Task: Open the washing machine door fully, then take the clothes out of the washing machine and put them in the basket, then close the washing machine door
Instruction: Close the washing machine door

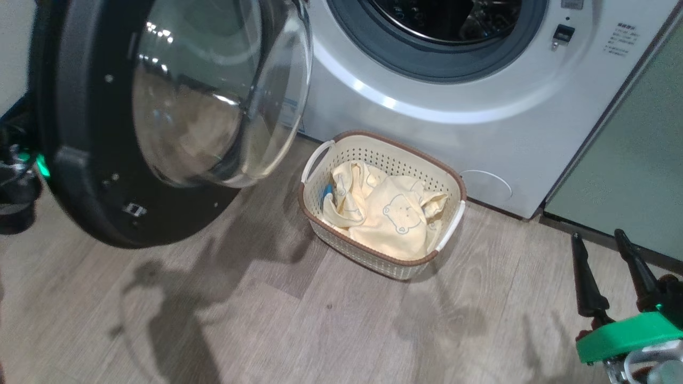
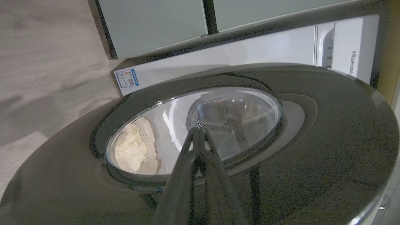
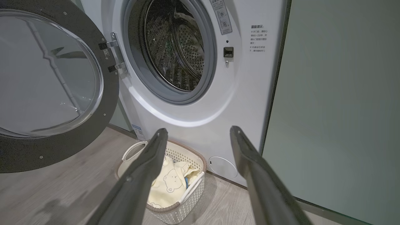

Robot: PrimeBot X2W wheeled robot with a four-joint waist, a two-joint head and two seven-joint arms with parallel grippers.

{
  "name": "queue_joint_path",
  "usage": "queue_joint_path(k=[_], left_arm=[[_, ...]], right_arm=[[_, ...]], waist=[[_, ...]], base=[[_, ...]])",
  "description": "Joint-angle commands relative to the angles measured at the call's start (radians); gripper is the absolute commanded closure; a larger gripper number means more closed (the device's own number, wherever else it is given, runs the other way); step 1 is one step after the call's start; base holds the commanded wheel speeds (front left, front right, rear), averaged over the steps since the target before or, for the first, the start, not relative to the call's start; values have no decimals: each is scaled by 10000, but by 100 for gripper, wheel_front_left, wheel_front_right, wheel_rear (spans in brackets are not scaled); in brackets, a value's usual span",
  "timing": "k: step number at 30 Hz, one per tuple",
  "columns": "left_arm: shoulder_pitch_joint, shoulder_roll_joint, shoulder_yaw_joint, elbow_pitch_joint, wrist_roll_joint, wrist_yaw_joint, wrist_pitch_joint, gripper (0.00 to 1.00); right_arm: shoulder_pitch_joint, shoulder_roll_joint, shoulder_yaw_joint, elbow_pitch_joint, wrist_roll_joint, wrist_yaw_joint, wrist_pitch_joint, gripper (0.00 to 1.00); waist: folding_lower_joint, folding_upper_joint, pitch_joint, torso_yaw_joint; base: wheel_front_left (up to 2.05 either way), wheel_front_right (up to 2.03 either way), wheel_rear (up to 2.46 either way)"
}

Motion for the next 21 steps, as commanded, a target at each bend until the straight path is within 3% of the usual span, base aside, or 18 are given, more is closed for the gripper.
queue_joint_path(k=[1,11,21], left_arm=[[-469,428,71,-403,12,-102,207,100],[-389,-390,-442,-1044,-61,-163,1378,100],[235,-1186,-691,-2713,-228,176,1971,100]], right_arm=[[-207,-47,189,-267,-62,2,-67,0],[-90,181,129,-220,-45,2,-67,0],[-50,324,-124,-220,-39,2,-67,0]], waist=[[0,-1,-81,21],[0,-1,-357,-34],[0,-1,-456,-580]], base=[[0,0,0],[0,0,0],[0,0,0]])
